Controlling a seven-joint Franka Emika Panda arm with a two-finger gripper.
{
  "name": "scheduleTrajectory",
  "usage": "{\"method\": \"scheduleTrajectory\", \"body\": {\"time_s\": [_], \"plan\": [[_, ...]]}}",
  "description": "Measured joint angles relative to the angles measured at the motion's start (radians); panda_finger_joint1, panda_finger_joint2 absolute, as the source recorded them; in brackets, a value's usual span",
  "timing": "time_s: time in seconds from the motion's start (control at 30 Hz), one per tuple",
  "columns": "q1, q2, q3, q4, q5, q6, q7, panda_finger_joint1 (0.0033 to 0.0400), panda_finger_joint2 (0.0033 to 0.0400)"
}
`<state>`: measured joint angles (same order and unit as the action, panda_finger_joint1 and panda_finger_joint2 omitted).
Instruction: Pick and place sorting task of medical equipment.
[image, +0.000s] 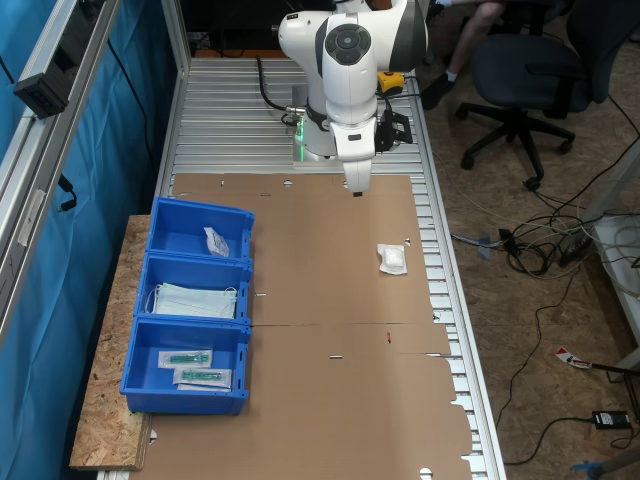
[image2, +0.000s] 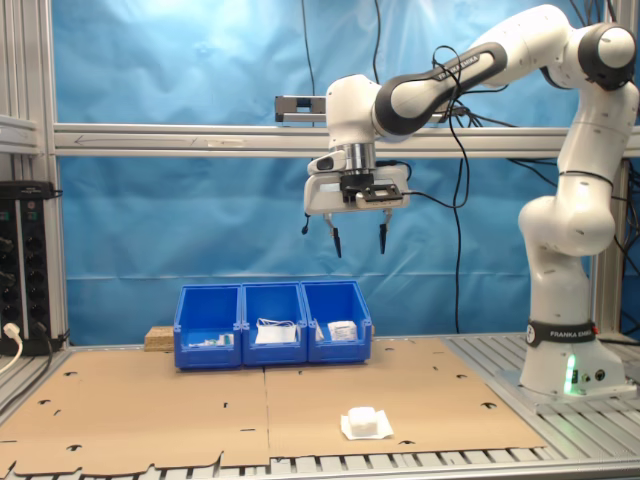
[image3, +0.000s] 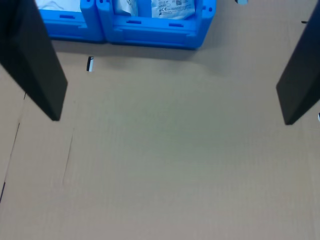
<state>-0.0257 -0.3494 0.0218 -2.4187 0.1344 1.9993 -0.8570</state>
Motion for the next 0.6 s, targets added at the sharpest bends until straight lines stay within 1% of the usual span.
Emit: {"method": "scheduleTrajectory", "body": {"time_s": [0.6], "plan": [[0.018, -0.004, -0.001, 0.024, 0.0, 0.0, 0.0, 0.04, 0.04]]}}
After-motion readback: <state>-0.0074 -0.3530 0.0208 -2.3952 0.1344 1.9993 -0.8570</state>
